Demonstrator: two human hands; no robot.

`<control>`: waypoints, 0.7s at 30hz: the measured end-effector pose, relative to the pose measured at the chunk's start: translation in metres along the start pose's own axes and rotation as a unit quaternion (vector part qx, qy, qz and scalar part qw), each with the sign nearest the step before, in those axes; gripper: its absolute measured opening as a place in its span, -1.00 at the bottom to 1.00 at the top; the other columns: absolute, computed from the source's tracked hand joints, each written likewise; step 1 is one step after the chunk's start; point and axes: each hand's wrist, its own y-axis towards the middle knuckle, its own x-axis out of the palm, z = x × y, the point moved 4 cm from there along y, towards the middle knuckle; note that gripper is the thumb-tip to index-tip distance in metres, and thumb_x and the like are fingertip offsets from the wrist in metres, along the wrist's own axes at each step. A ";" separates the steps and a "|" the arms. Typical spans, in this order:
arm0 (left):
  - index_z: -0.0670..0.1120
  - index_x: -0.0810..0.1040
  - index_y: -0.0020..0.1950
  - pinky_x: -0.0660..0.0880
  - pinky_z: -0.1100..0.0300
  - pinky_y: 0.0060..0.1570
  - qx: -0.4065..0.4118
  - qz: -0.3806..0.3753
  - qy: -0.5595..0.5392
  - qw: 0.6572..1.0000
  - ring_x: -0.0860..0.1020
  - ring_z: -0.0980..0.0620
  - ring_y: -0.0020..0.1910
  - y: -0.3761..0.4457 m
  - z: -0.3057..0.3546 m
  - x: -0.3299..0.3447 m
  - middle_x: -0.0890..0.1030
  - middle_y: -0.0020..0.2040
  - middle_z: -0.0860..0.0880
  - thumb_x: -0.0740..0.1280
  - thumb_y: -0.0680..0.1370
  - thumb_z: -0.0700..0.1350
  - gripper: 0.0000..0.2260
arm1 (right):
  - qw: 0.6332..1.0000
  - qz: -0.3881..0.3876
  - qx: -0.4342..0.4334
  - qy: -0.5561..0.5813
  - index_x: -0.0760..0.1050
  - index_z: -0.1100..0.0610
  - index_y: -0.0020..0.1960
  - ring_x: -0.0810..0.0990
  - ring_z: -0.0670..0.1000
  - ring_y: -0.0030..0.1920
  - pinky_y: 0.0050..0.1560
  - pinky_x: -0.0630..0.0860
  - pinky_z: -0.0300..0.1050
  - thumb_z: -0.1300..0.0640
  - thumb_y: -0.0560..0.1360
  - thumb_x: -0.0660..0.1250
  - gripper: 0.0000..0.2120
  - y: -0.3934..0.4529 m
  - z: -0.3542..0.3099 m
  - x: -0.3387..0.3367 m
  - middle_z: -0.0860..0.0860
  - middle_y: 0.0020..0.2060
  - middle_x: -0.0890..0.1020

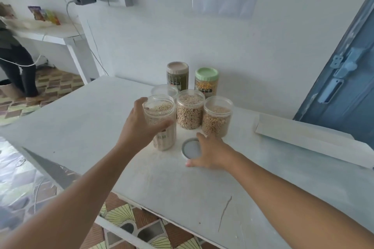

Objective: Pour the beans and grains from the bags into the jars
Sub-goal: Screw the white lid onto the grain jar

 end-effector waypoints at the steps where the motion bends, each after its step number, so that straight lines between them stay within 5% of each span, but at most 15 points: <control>1: 0.12 0.22 0.54 0.51 -0.07 0.27 0.000 -0.002 -0.007 1.000 0.53 -0.03 0.32 0.001 -0.002 0.000 0.51 0.41 0.00 0.58 0.35 0.32 -0.11 | 1.000 0.002 0.006 -0.001 0.01 0.05 0.66 0.14 0.24 0.58 0.46 0.34 0.20 -0.47 0.34 0.44 0.14 0.002 0.002 0.004 0.15 0.61 0.13; 5: 0.19 0.23 0.50 0.55 -0.16 0.25 -0.001 -0.009 -0.028 1.000 0.56 -0.02 0.29 0.004 -0.007 0.000 0.53 0.38 0.04 0.60 0.30 0.35 -0.11 | 0.998 0.046 0.007 0.031 0.29 0.12 0.50 0.31 0.14 0.45 0.33 0.42 0.06 -0.39 0.31 0.51 -0.04 -0.001 0.007 0.006 0.07 0.42 0.32; 10: 0.27 0.25 0.46 0.60 -0.15 0.20 0.007 -0.051 -0.056 0.997 0.61 0.06 0.19 0.004 0.000 0.002 0.55 0.27 0.15 0.64 0.21 0.36 -0.07 | 0.982 0.086 0.003 0.168 0.14 0.02 0.60 0.37 0.05 0.40 0.30 0.48 -0.05 -0.27 0.22 0.64 0.14 -0.023 0.009 -0.021 0.02 0.44 0.23; 21: 0.30 0.30 0.45 0.64 -0.03 0.17 0.063 -0.187 -0.123 0.973 0.60 0.16 0.19 -0.012 0.046 0.065 0.55 0.26 0.23 0.67 0.11 0.39 0.00 | 0.966 0.146 -0.030 0.209 0.29 -0.03 0.46 0.47 -0.21 0.12 -0.01 0.60 -0.25 -0.24 0.21 0.69 -0.03 -0.082 0.025 -0.118 -0.09 0.25 0.26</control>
